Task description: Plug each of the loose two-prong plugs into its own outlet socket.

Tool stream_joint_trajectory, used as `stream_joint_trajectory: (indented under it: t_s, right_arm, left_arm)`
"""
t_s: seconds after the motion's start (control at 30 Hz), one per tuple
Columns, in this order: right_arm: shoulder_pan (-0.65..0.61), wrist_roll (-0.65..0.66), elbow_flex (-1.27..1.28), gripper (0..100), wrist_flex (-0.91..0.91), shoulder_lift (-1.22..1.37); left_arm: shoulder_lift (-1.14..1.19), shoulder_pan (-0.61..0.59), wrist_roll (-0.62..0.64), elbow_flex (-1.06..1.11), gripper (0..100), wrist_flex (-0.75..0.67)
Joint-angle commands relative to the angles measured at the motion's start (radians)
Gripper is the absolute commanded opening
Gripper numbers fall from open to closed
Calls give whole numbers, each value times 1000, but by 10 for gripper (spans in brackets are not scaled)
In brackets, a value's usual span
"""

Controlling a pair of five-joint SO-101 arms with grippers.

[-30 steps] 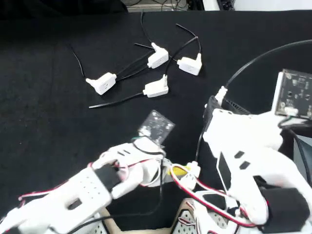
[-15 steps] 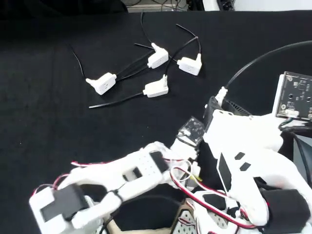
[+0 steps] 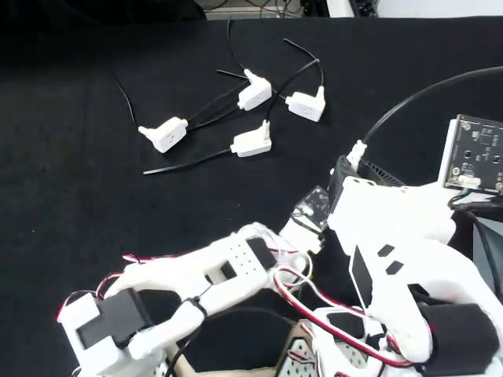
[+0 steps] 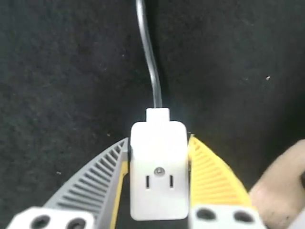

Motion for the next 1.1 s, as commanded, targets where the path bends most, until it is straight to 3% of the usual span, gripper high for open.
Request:
stream_joint_trajectory:
  t_s: [0.0,0.17,0.3,0.5,0.8,1.0,1.07]
  right_arm:
    - [3,0,-1,12,2,4]
    - [3,0,-1,12,2,4]
    - [3,0,-1,12,2,4]
    - [3,0,-1,12,2,4]
    - [2,0,39,12,-20,8]
    - [2,0,59,12,-21,12]
    - [-31,2,87,13,-21,13]
  left_arm:
    - [-18,-28,-92,-42,42,57]
    - [-115,-56,-97,-74,30,221]
    - [-242,-160,-98,-56,30,316]
    - [-420,-355,-100,61,29,330]
    - [-528,-522,-167,182,40,334]
    - [-539,-622,-160,159,253,425]
    - [-539,-644,-160,148,259,446]
